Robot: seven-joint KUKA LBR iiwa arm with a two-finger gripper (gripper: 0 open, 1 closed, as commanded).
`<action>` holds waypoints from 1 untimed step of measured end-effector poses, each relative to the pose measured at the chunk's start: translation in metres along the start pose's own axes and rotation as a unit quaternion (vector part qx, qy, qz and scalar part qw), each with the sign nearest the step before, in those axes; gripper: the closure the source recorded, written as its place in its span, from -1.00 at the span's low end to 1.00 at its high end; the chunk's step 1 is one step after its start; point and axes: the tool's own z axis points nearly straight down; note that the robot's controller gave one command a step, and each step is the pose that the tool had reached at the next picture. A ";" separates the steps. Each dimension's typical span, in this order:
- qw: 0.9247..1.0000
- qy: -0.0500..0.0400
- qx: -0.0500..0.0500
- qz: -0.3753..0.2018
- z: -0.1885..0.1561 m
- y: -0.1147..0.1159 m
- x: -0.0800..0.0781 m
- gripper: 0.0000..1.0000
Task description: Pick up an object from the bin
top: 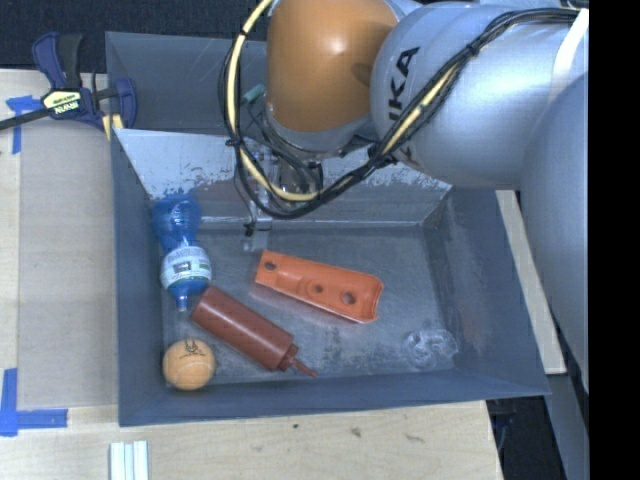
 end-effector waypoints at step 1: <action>1.000 -0.004 -0.001 0.001 -0.006 -0.001 -0.002 -1.00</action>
Offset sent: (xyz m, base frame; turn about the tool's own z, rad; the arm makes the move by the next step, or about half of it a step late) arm -0.0110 -0.0516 -0.1501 0.1805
